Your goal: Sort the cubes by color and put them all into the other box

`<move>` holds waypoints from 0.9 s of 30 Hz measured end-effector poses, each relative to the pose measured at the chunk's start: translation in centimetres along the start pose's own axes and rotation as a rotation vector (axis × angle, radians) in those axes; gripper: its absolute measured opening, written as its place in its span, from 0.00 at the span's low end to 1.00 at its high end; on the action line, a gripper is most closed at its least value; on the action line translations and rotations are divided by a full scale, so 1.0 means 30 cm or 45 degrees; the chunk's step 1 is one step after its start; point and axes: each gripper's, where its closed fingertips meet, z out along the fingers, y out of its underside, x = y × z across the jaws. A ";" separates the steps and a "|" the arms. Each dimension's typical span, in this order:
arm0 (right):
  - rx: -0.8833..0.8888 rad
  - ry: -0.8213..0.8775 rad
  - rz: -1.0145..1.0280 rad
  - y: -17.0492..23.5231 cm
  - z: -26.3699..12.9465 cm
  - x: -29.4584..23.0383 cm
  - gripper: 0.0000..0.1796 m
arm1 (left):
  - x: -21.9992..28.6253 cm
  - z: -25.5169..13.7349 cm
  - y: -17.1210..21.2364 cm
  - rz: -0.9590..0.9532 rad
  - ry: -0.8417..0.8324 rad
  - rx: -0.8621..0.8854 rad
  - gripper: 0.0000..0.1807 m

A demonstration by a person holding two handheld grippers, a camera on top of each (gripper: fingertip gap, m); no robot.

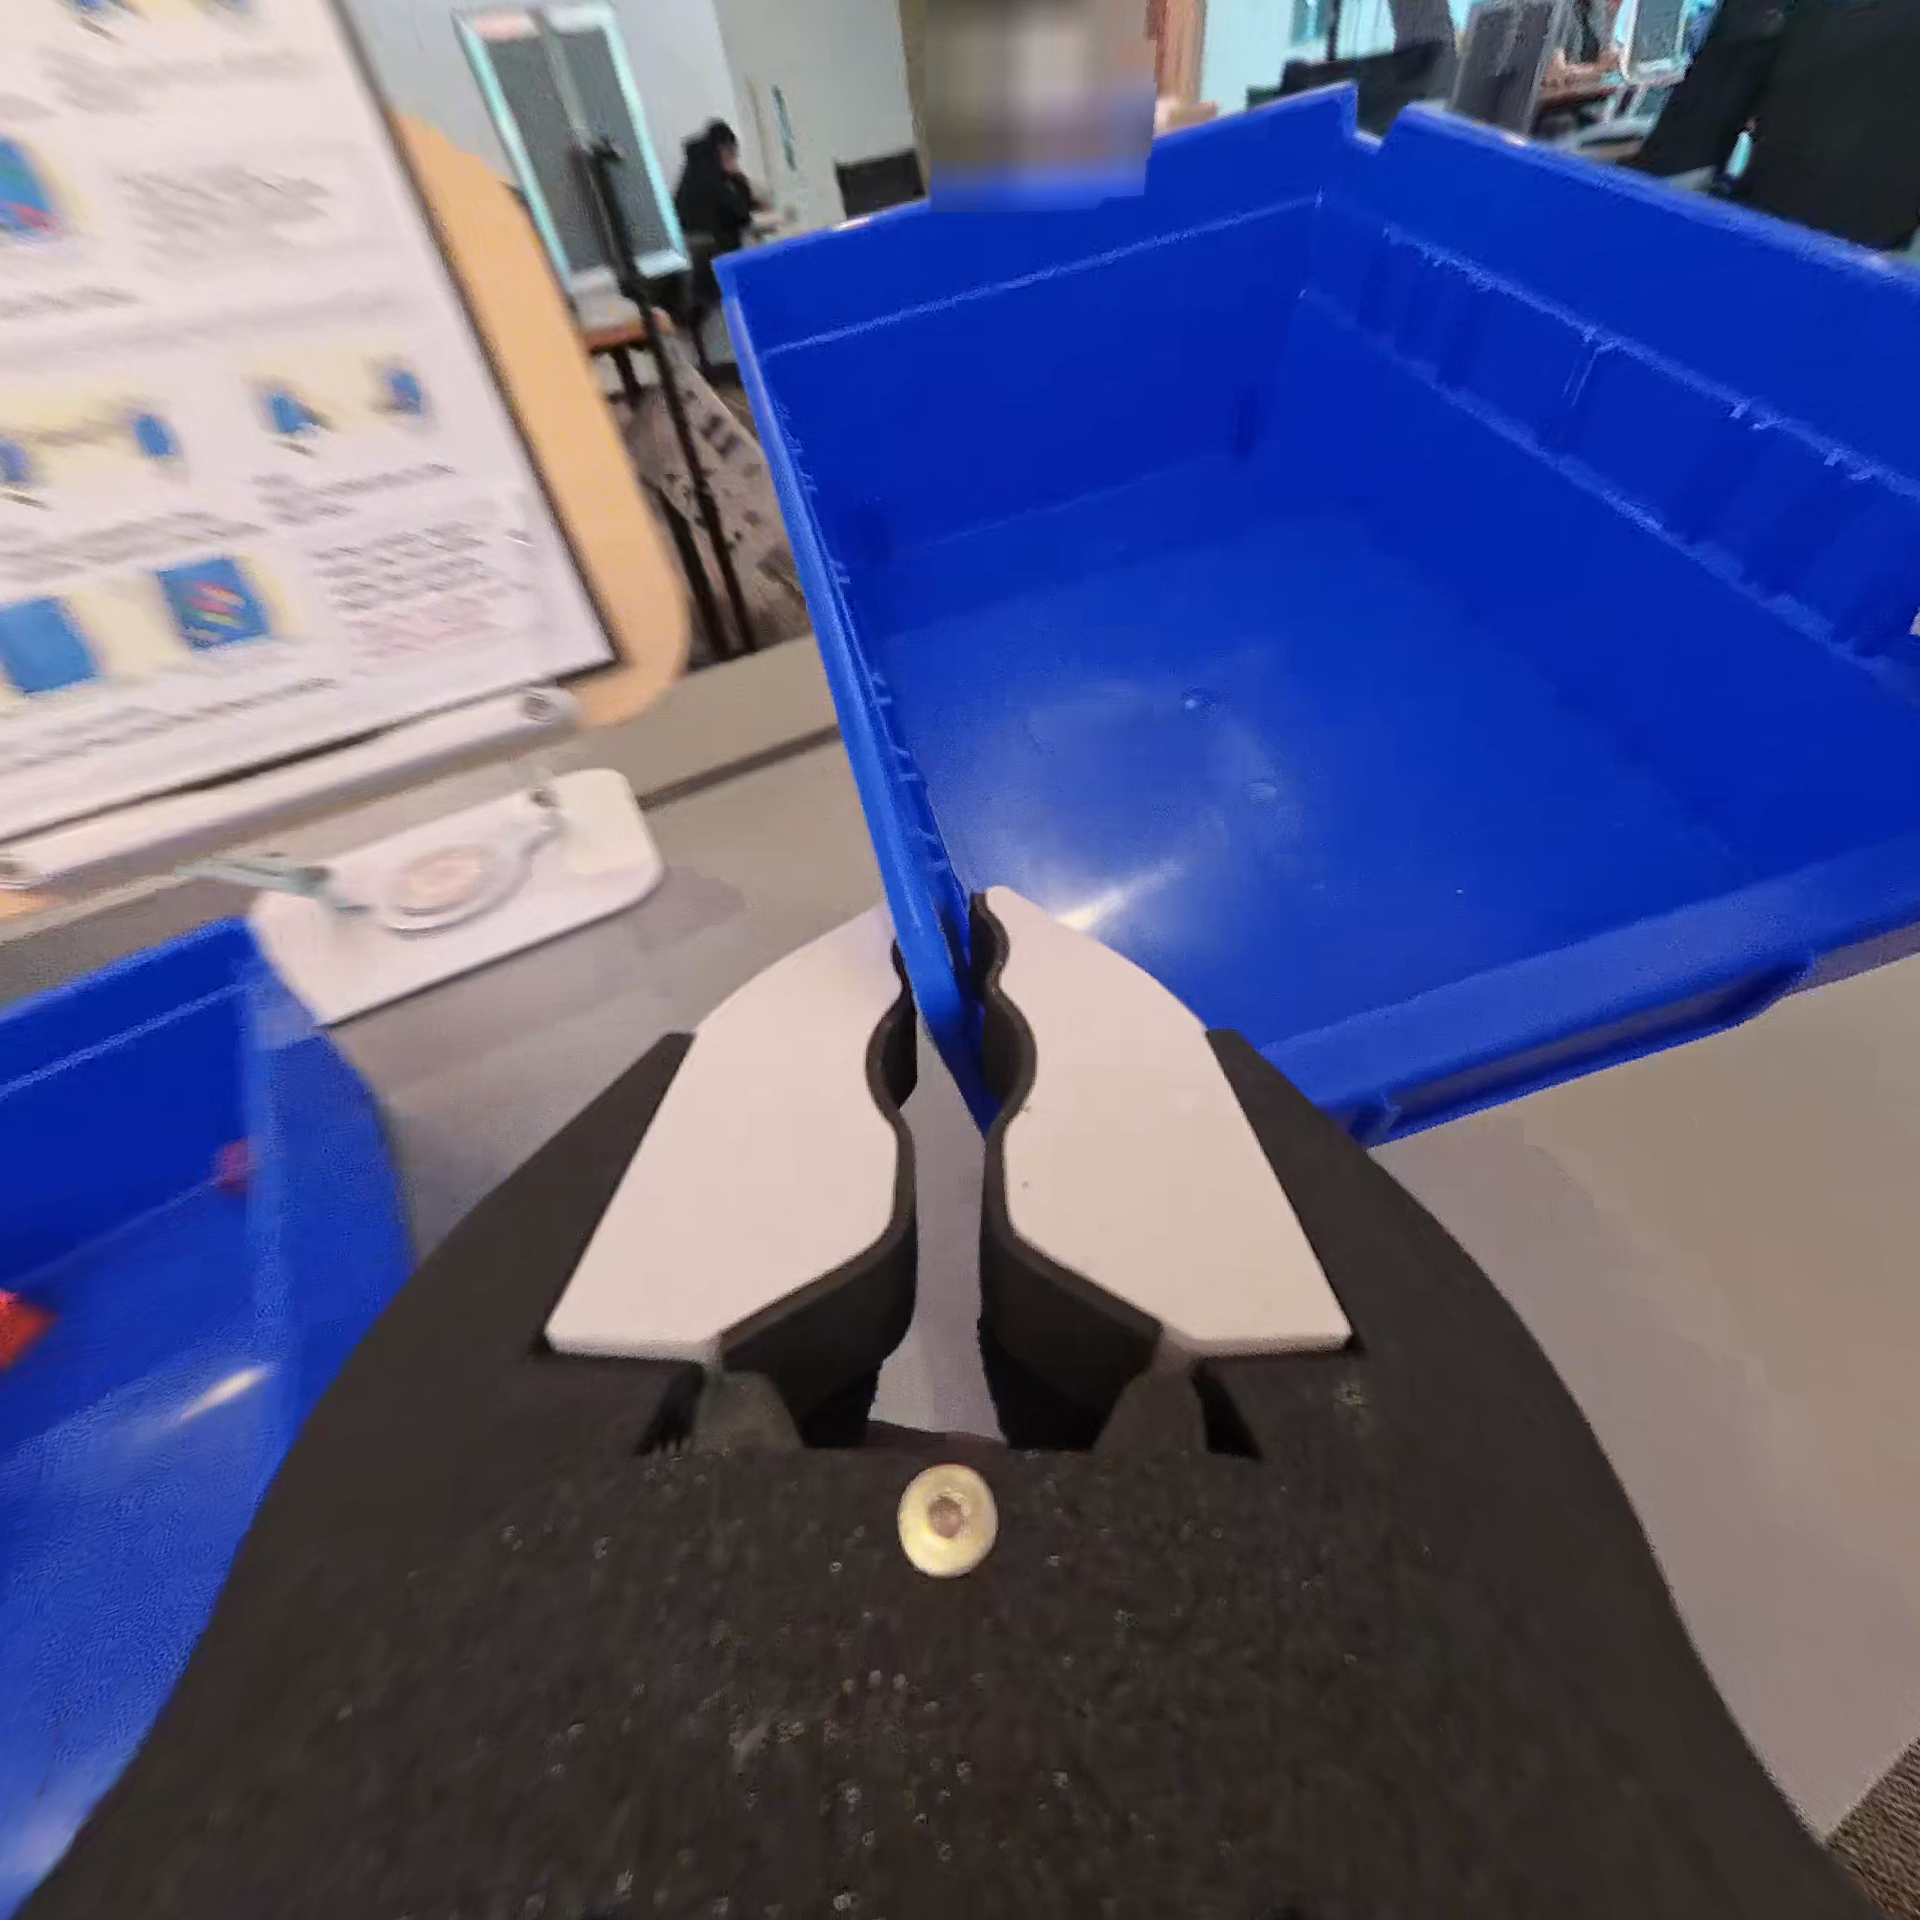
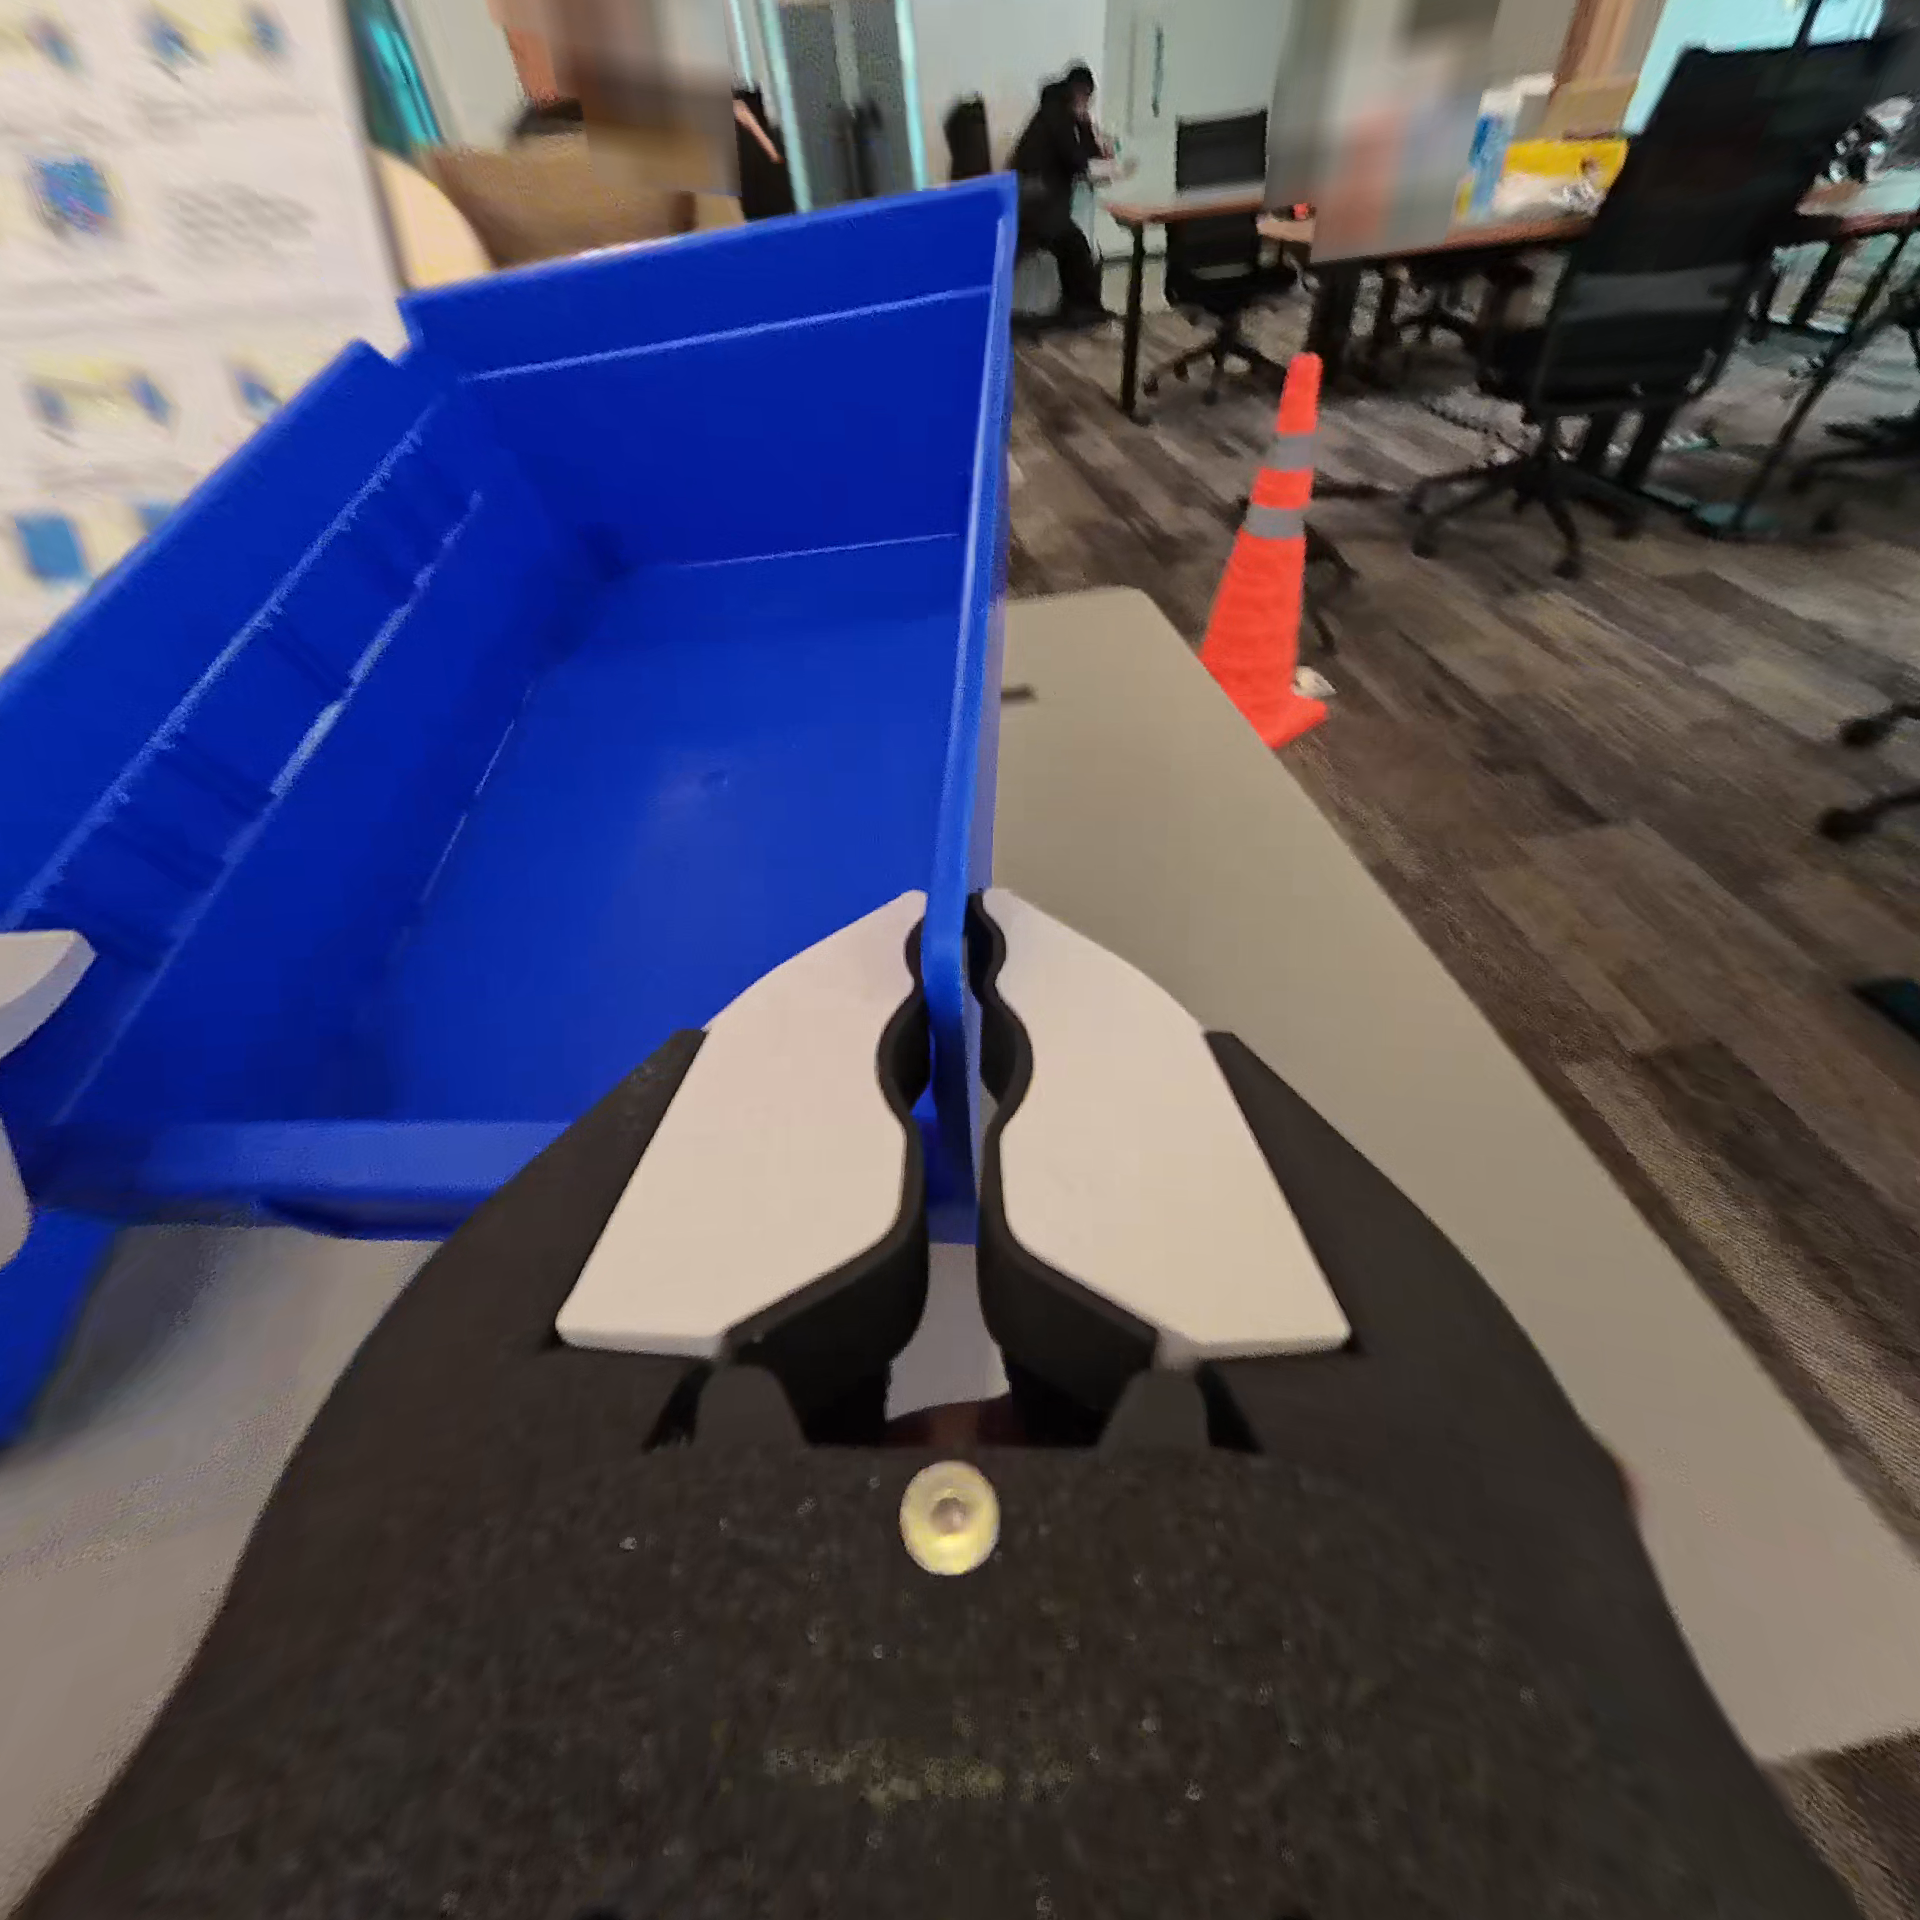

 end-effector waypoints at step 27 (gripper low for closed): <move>0.028 0.018 -0.242 0.012 0.016 0.128 0.18 | -0.321 -0.301 0.132 0.068 -0.007 -0.002 0.20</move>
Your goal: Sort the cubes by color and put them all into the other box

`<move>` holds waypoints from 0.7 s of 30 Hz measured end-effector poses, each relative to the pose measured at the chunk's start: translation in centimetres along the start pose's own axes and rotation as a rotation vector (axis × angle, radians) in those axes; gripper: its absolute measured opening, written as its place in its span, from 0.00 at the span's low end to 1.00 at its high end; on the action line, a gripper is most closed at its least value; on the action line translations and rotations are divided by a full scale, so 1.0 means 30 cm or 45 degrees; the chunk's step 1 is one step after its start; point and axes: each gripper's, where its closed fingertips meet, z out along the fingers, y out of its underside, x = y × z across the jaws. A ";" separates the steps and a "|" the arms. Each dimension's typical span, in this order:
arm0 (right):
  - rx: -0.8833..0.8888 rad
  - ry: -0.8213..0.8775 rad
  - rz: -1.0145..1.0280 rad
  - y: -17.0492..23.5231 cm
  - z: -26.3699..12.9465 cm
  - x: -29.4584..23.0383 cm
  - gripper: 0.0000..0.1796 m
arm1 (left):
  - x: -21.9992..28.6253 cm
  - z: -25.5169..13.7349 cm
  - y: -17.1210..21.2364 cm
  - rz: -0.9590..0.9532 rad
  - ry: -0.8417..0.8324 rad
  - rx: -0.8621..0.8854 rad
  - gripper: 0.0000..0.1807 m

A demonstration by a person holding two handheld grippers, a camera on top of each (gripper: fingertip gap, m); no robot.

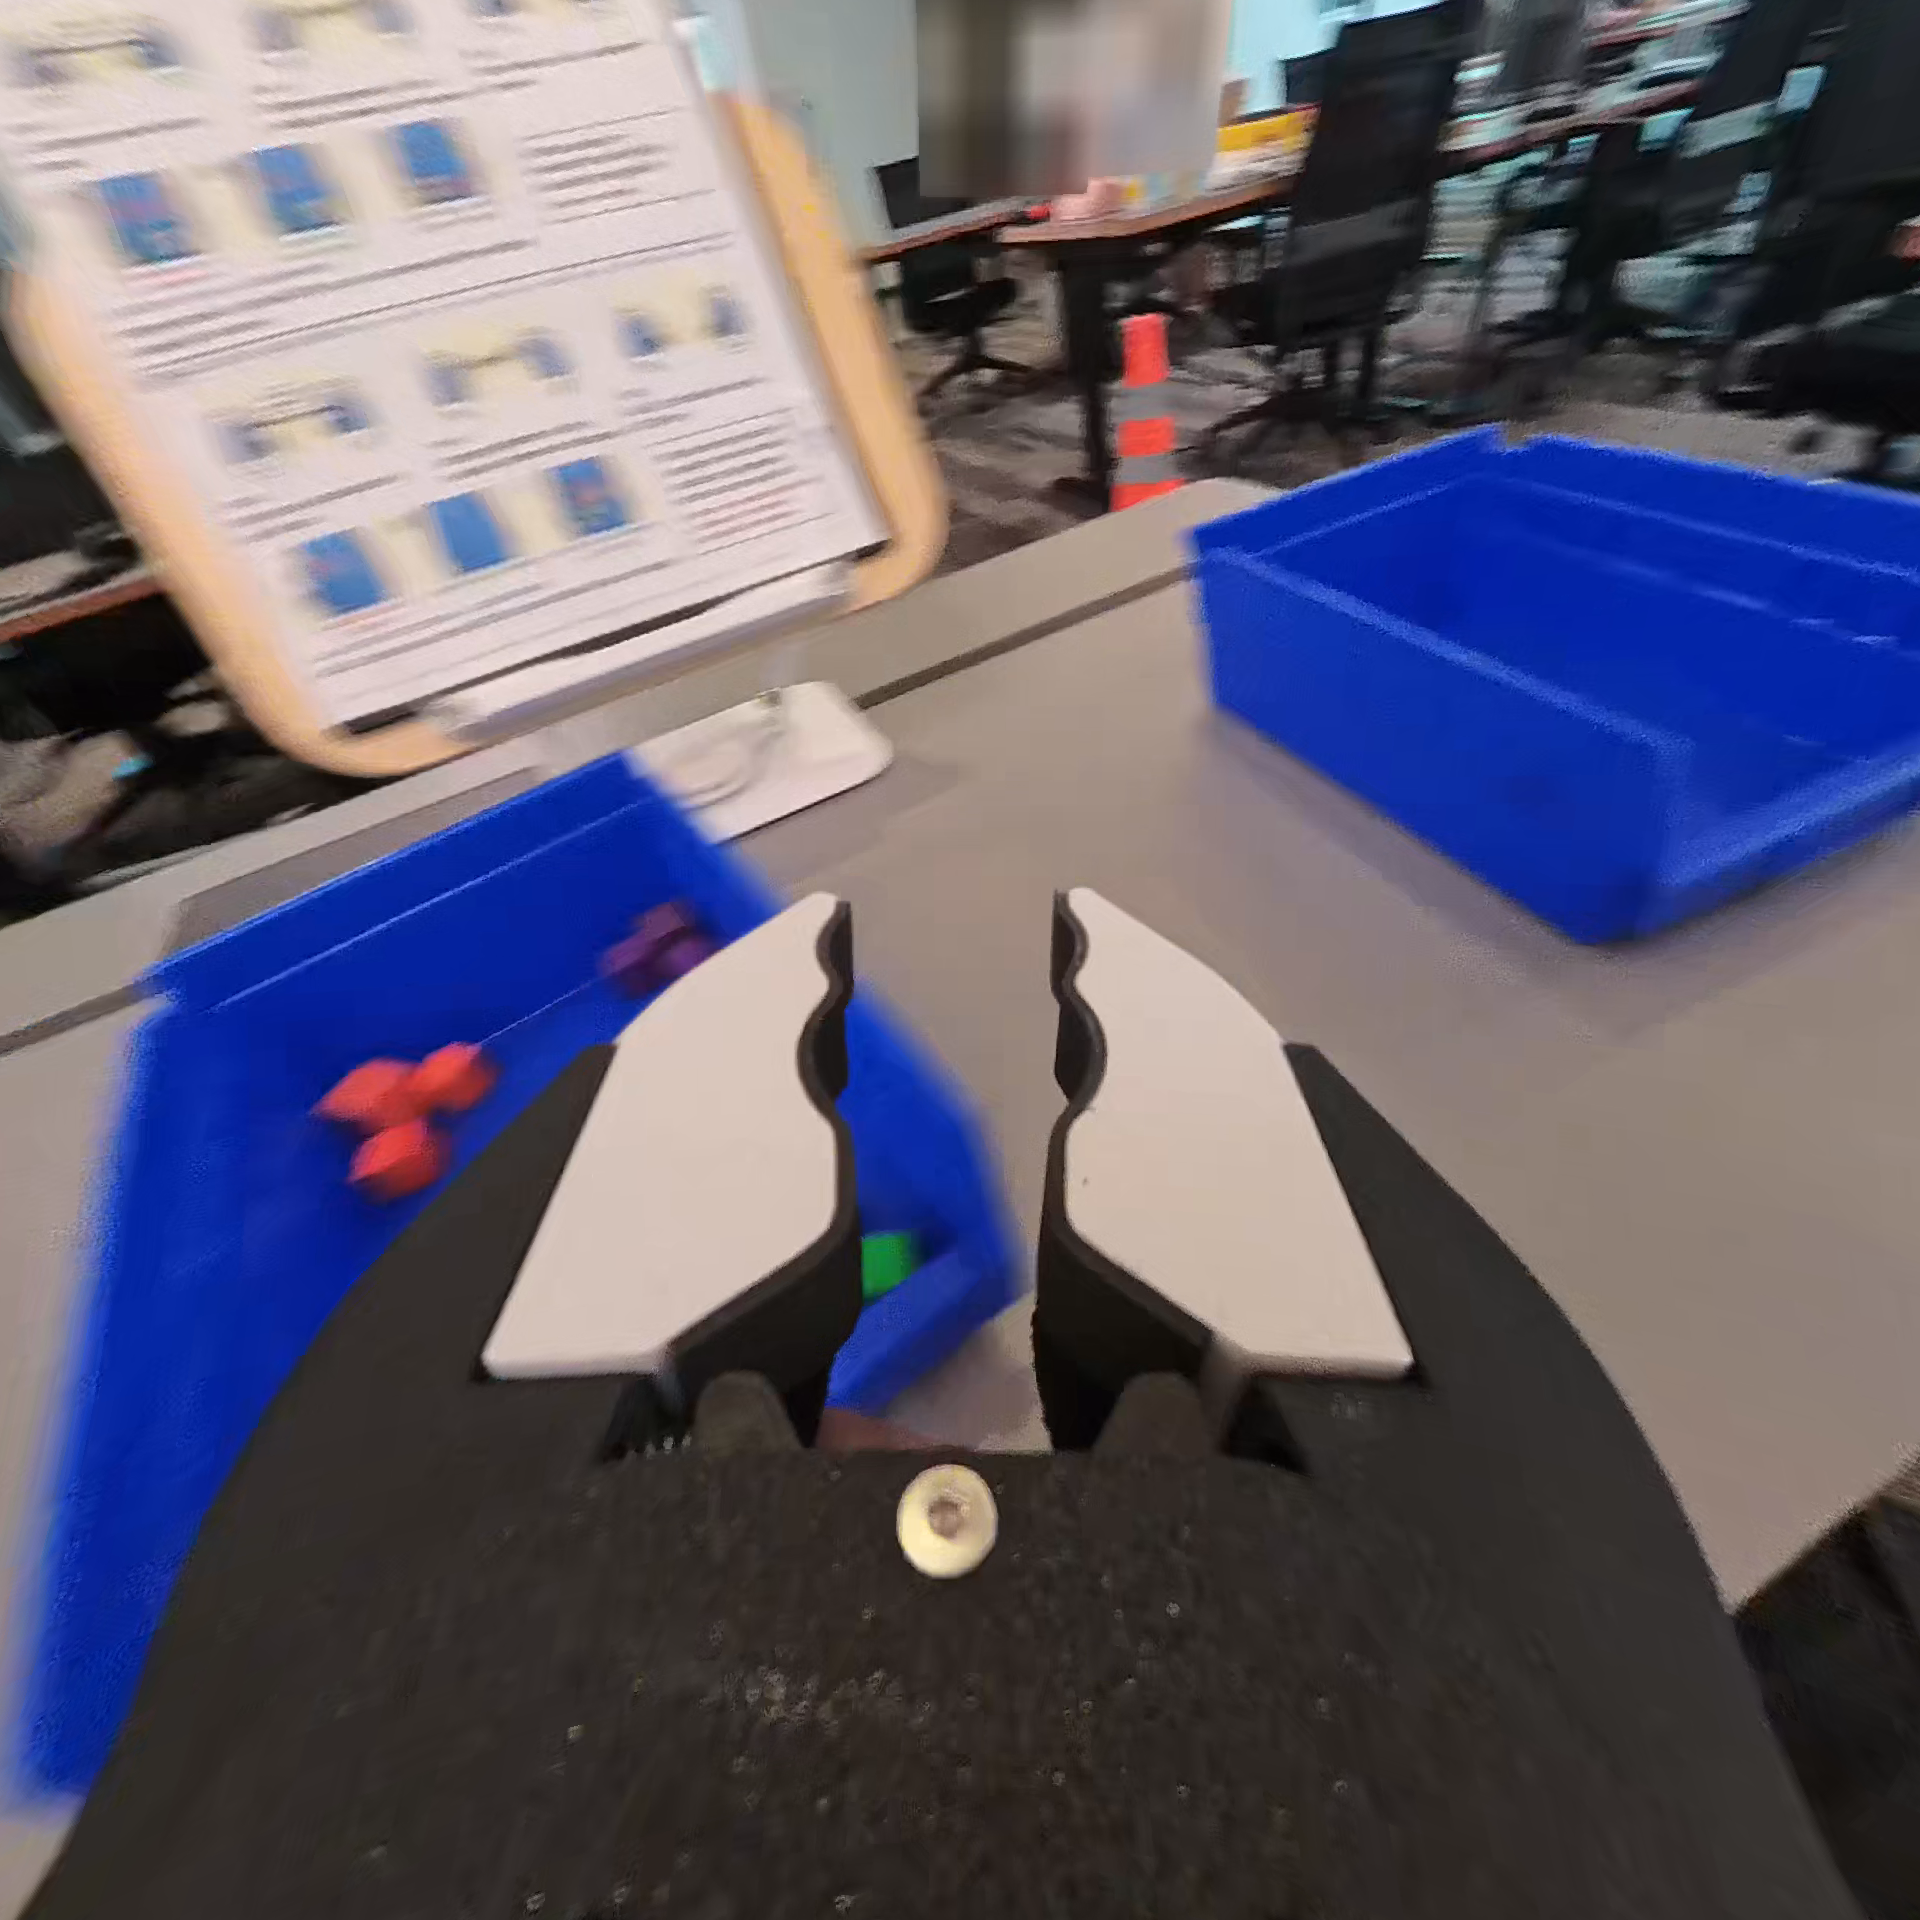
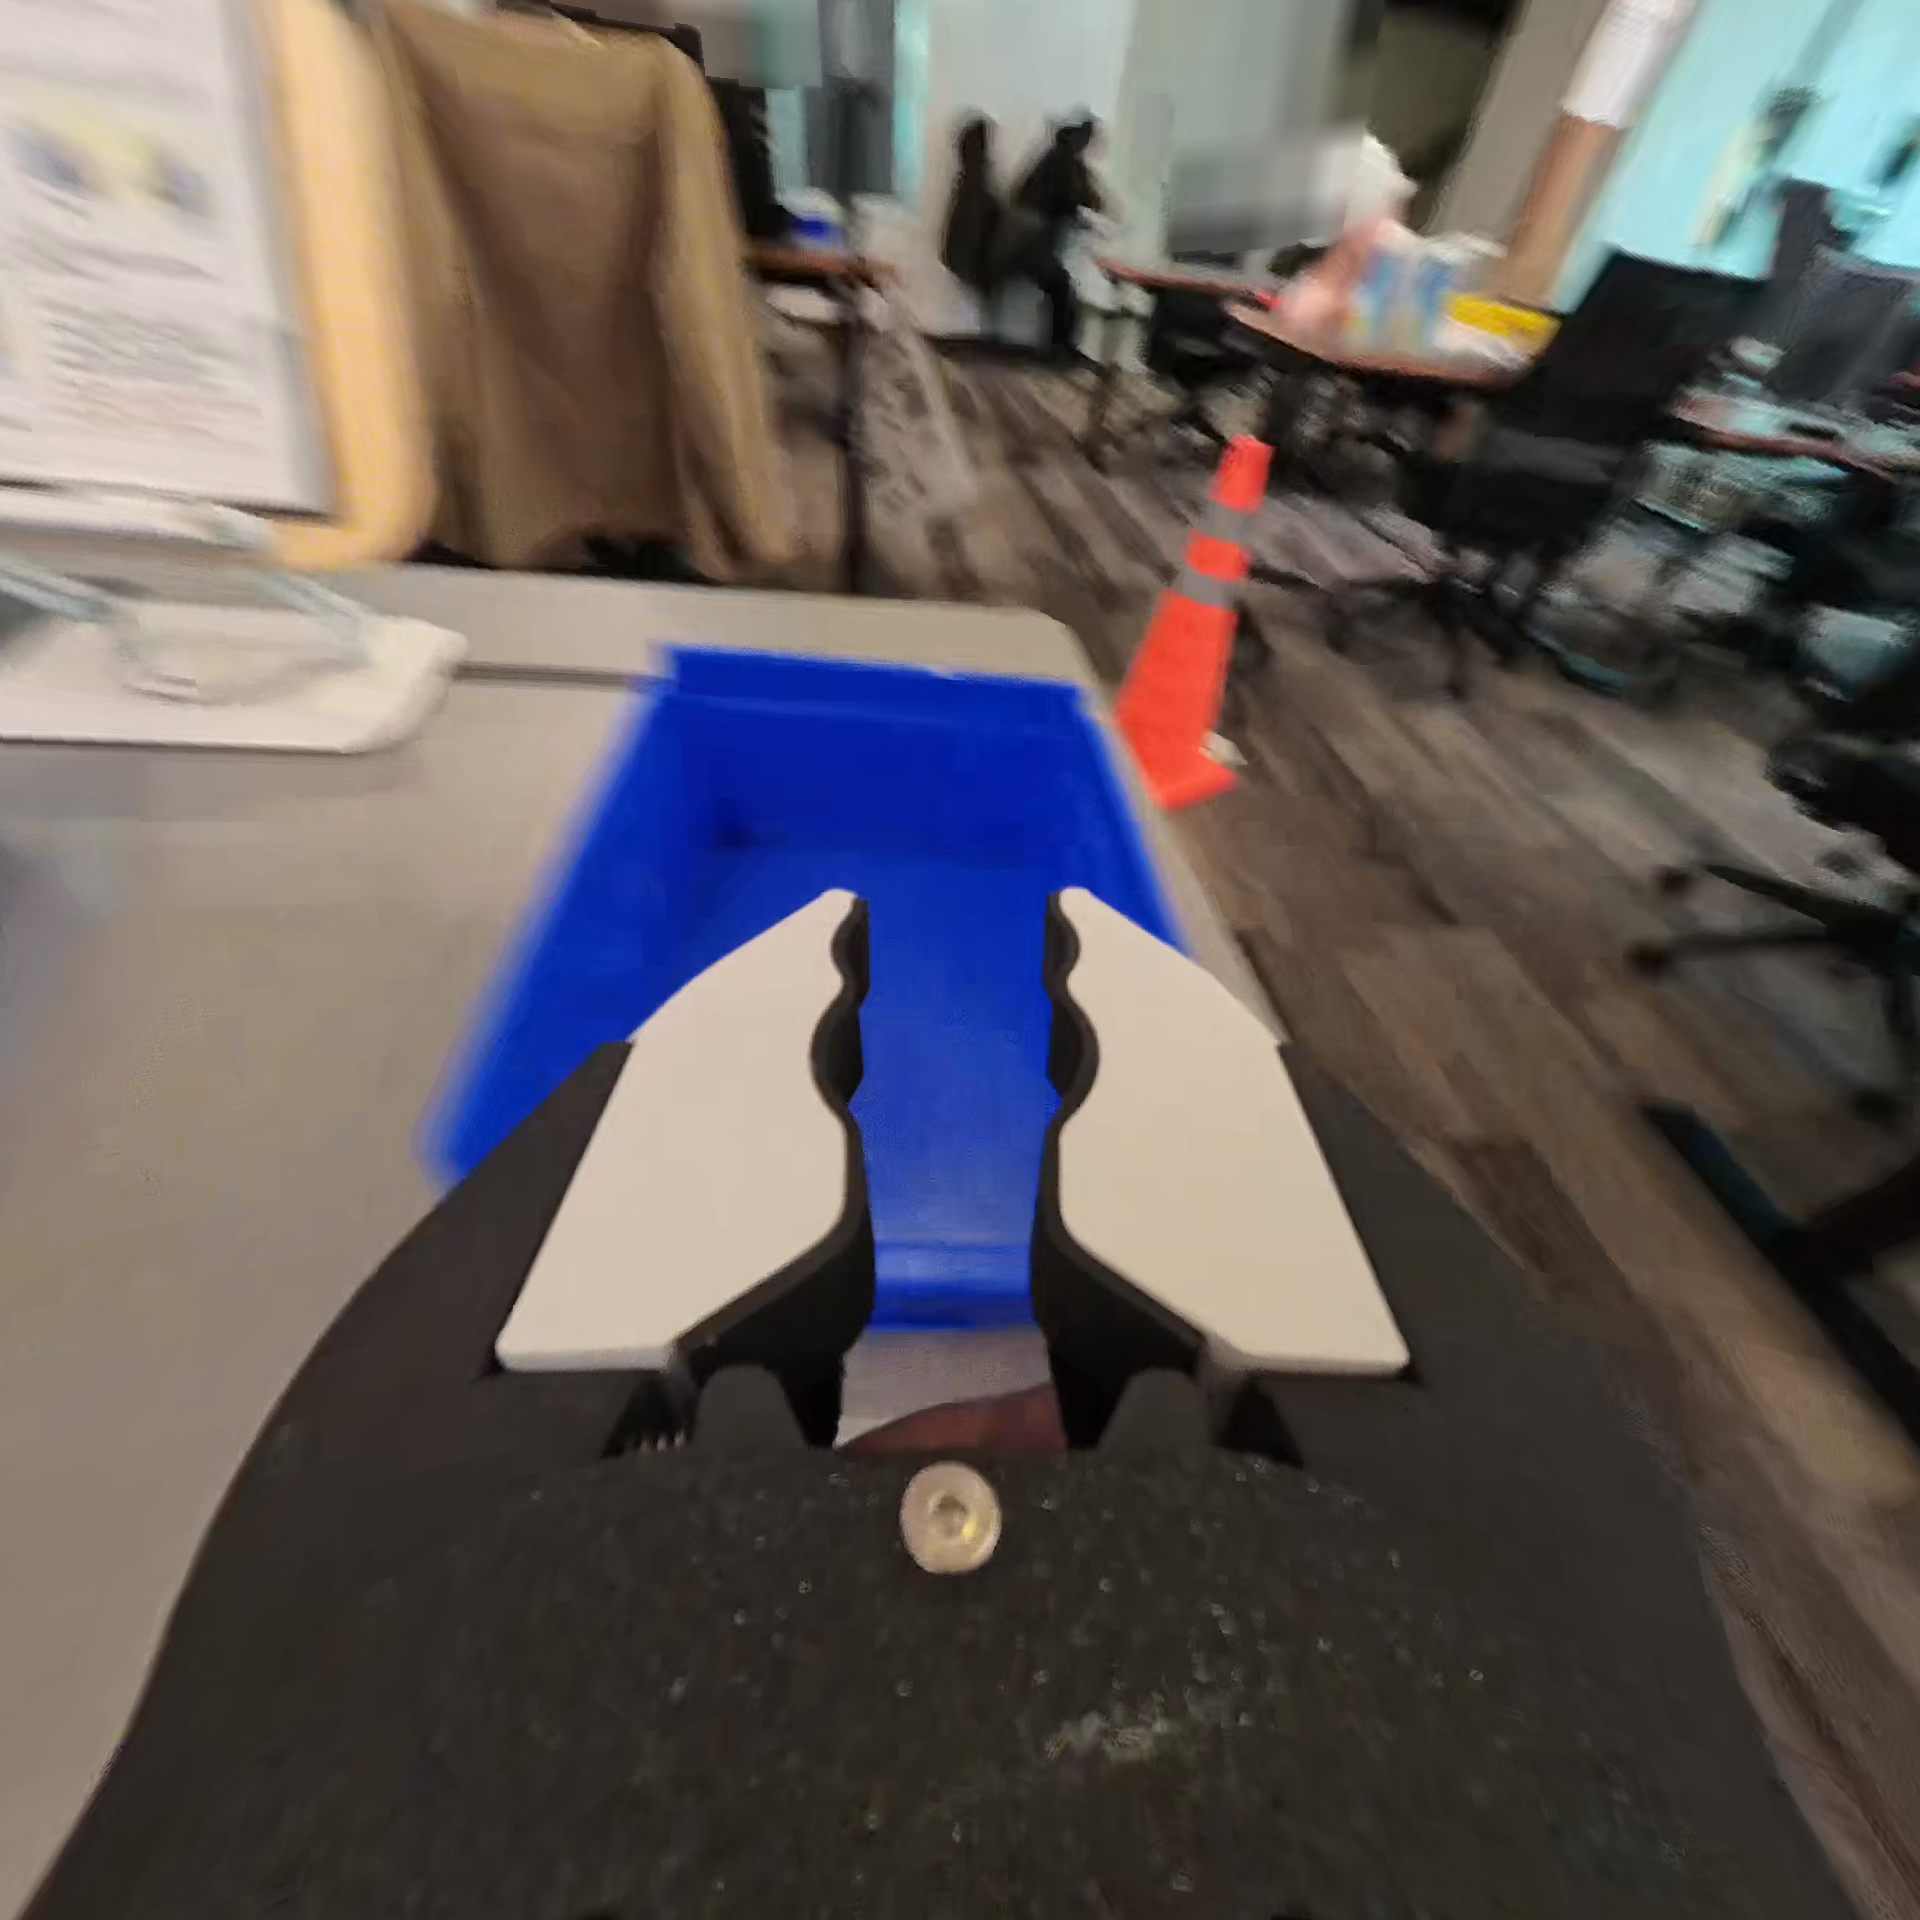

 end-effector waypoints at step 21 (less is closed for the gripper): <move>-0.248 -0.738 0.211 0.263 0.096 -1.383 0.18 | -0.601 -0.113 0.516 -0.365 -0.402 -0.315 0.19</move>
